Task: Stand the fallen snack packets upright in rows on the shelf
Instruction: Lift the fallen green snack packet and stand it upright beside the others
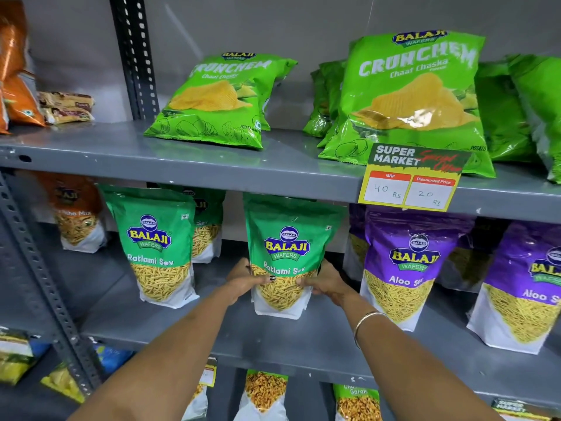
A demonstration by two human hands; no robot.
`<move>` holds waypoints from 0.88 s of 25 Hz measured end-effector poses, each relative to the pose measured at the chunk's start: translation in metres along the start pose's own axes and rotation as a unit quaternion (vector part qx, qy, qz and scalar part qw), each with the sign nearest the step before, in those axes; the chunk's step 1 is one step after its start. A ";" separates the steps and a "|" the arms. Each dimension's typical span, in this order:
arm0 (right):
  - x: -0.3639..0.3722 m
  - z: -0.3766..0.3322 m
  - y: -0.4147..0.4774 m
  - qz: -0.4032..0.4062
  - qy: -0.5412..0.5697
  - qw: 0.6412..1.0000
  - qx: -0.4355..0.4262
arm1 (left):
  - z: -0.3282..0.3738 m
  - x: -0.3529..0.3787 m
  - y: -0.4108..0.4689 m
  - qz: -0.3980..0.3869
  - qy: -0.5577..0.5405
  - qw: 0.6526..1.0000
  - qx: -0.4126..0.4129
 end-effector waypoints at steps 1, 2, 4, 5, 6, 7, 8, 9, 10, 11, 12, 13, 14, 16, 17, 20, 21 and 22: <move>-0.001 0.000 0.000 -0.023 -0.022 0.999 0.010 | 0.001 0.000 -0.004 -0.002 0.009 1.000 -0.004; -0.004 0.002 0.002 -0.048 -0.058 0.997 0.035 | 0.000 -0.002 -0.006 -0.004 0.019 1.000 -0.008; -0.012 0.012 0.006 -0.096 -0.137 0.978 0.125 | -0.002 -0.013 -0.016 -0.013 0.059 0.998 -0.028; -0.012 0.015 0.006 -0.134 -0.158 0.961 0.182 | -0.004 -0.023 -0.022 -0.018 0.082 0.995 -0.046; -0.008 0.016 0.004 -0.183 -0.180 0.939 0.231 | -0.009 -0.037 -0.028 -0.022 0.109 0.992 -0.066; 0.003 0.012 0.000 -0.242 -0.198 0.913 0.260 | -0.016 -0.055 -0.036 -0.027 0.144 0.984 -0.099; 0.018 0.005 -0.004 -0.293 -0.216 0.892 0.269 | -0.025 -0.075 -0.042 -0.039 0.183 0.972 -0.142; 0.037 -0.004 -0.008 -0.326 -0.233 0.877 0.266 | -0.034 -0.098 -0.049 -0.049 0.220 0.955 -0.194; 0.059 -0.015 -0.011 -0.338 -0.250 0.871 0.254 | -0.045 -0.123 -0.055 -0.054 0.249 0.936 -0.243; 0.081 -0.025 -0.012 -0.336 -0.258 0.875 0.234 | -0.052 -0.147 -0.060 -0.051 0.265 0.922 -0.277; 0.107 -0.035 -0.013 -0.323 -0.262 0.884 0.212 | -0.061 -0.174 -0.062 -0.041 0.263 0.917 -0.296; 0.130 -0.042 -0.009 -0.300 -0.262 0.899 0.185 | -0.066 -0.196 -0.063 -0.026 0.248 0.923 -0.294; 0.152 -0.049 -0.004 -0.266 -0.258 0.916 0.152 | -0.071 -0.215 -0.056 -0.003 0.219 0.939 -0.266; 0.189 -0.056 0.014 -0.169 -0.221 0.957 0.076 | -0.078 -0.243 -0.035 0.046 0.113 0.980 -0.155; 0.208 -0.061 0.021 -0.117 -0.186 0.975 0.042 | -0.077 -0.252 -0.026 0.056 0.061 0.991 -0.104; 0.249 -0.065 0.037 -0.035 -0.038 0.999 0.005 | -0.074 -0.260 0.001 0.017 0.004 0.999 -0.029; 0.259 -0.063 0.037 -0.023 -0.004 1.000 0.013 | -0.073 -0.259 0.006 -0.007 -0.001 1.000 -0.014; 0.267 -0.062 0.035 -0.014 0.021 1.000 0.019 | -0.075 -0.259 0.012 -0.020 -0.002 1.000 -0.007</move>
Point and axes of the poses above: each hand's wrist, its own y-axis towards the middle knuckle, its own x-axis out of the palm, z = x × y, the point moved 4 cm from there along y, towards the middle knuckle, and after that the axes turned 5 degrees about -y, right-handed, at the moved point
